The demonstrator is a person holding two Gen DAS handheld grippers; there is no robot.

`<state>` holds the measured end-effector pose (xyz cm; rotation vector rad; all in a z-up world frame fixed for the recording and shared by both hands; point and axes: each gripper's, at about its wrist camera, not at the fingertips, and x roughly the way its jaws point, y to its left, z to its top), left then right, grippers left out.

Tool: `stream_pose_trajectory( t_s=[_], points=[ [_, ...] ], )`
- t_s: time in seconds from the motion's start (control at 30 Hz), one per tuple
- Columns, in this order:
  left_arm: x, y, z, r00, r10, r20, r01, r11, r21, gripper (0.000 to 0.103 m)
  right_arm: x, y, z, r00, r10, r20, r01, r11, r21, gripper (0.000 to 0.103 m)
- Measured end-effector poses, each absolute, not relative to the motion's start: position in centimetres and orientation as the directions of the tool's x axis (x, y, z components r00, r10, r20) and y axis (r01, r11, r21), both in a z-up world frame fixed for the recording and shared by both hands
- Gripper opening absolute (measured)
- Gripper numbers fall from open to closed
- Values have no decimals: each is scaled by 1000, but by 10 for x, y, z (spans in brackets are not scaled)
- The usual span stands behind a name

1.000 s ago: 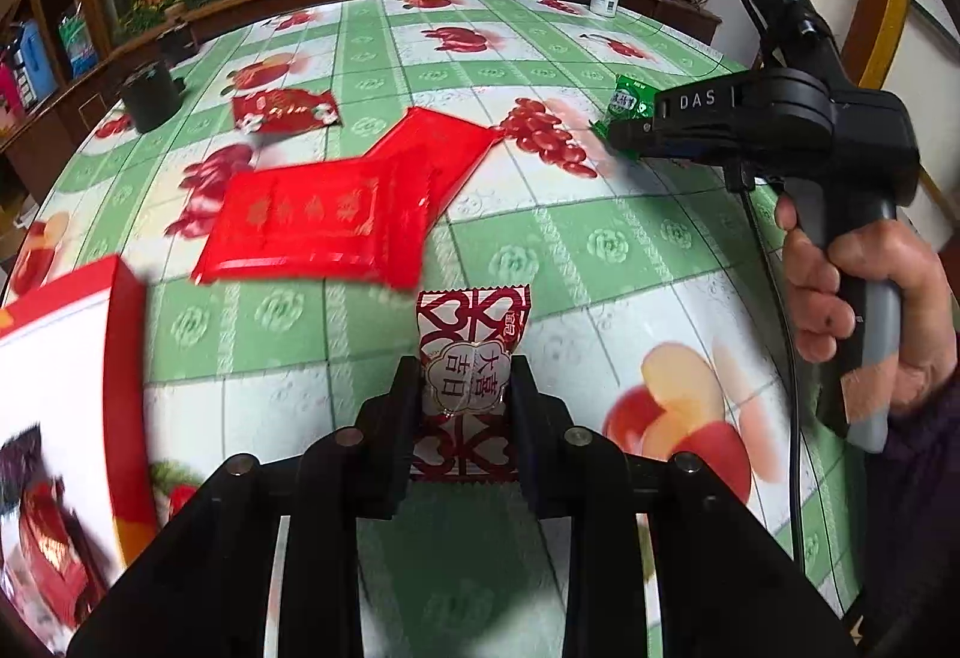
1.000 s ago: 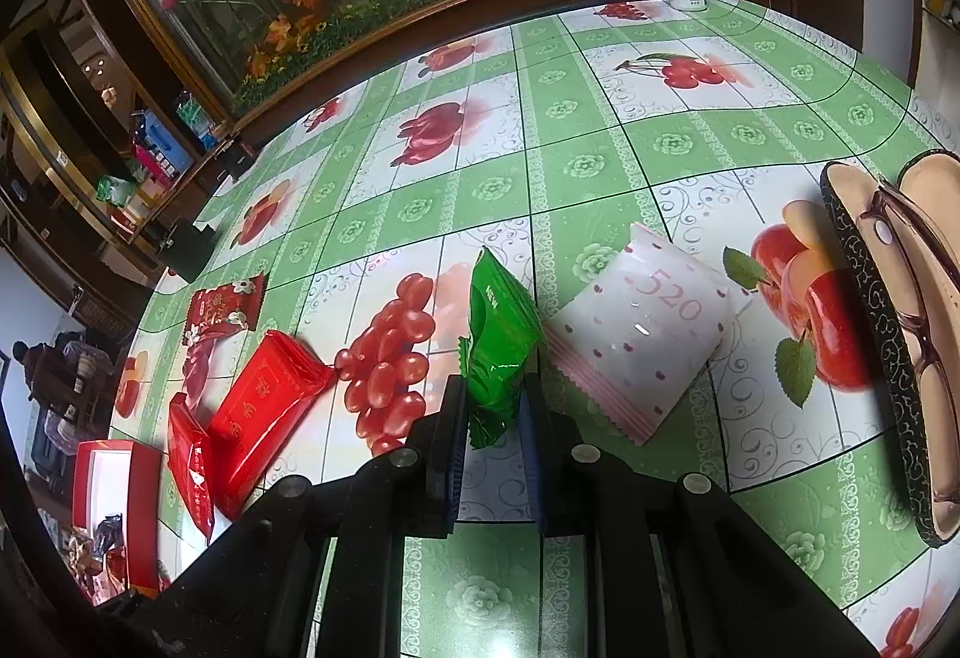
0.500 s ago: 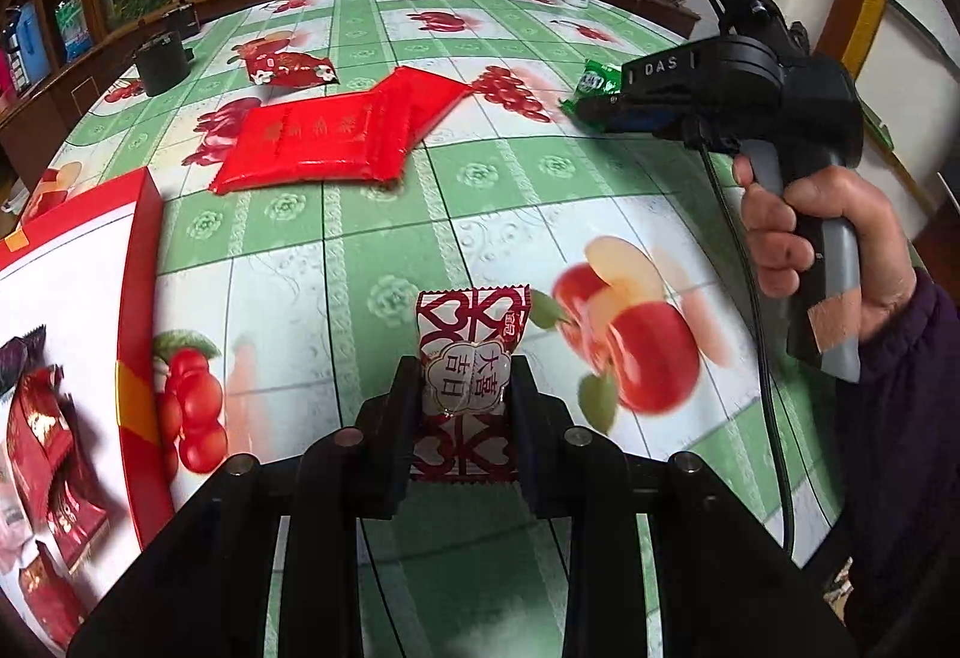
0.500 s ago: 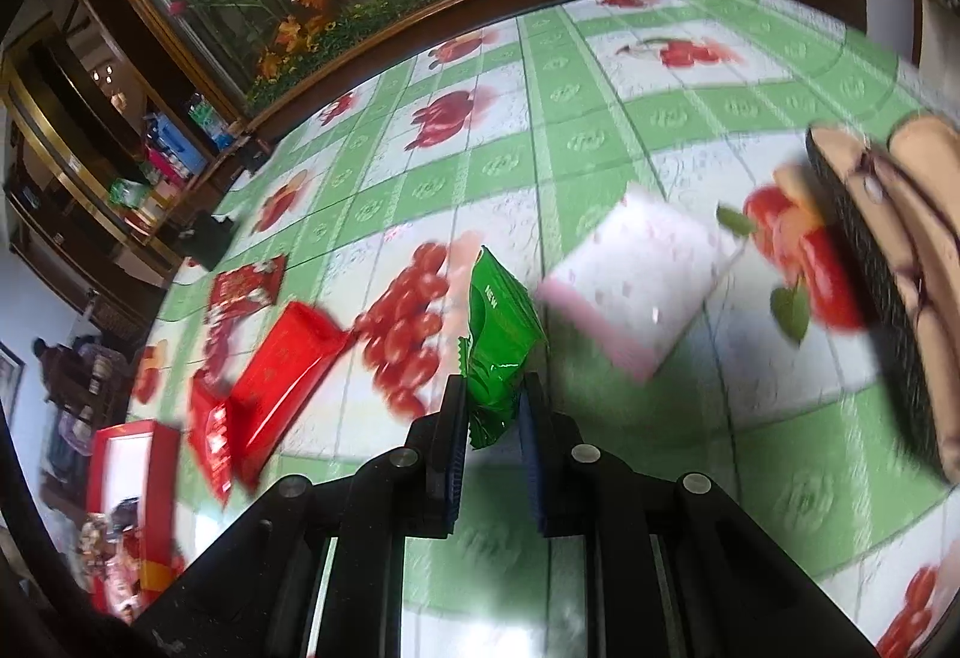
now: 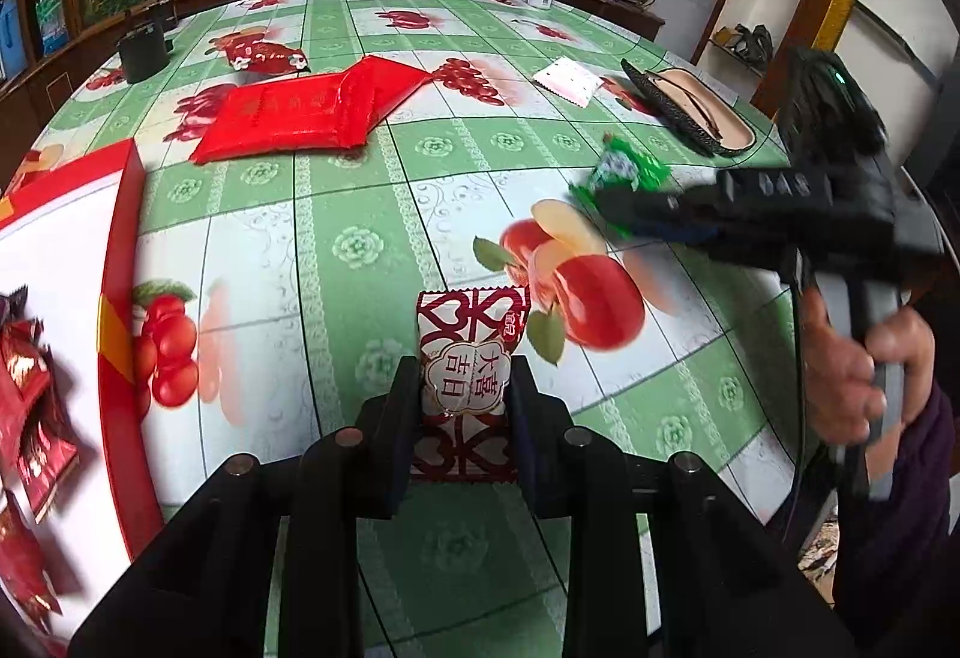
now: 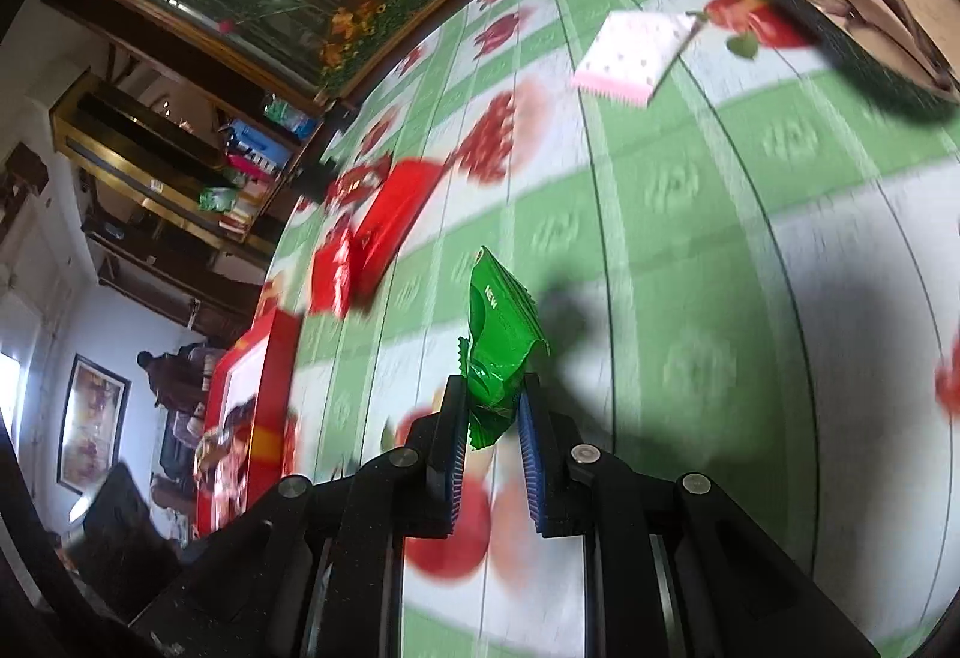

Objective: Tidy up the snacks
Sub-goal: 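Carry the red-white packet with left tool while right tool carries green packet to box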

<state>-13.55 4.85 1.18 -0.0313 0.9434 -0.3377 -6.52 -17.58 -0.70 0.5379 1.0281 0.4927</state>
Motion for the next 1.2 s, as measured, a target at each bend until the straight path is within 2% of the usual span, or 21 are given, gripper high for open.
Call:
stream_pose_trajectory(
  t_s=[0.23, 0.57, 0.9, 1.2],
  points=[
    [-152, 66, 20, 559, -329, -761, 257, 941, -218, 25, -102, -143, -3, 389, 623, -679, -212, 777, 592, 17],
    [-184, 104, 42, 624, -311, -717, 214, 950, -226, 25, -119, -67, 7, 305, 680, -667, -351, 731, 585, 17],
    [-209, 179, 68, 718, -192, -669, 74, 977, -201, 26, -133, 26, 31, 211, 735, -644, -520, 642, 563, 16],
    [-211, 250, 58, 725, -48, -687, -116, 975, -190, 26, -147, 108, 39, 139, 729, -670, -635, 585, 505, 16]
  ],
)
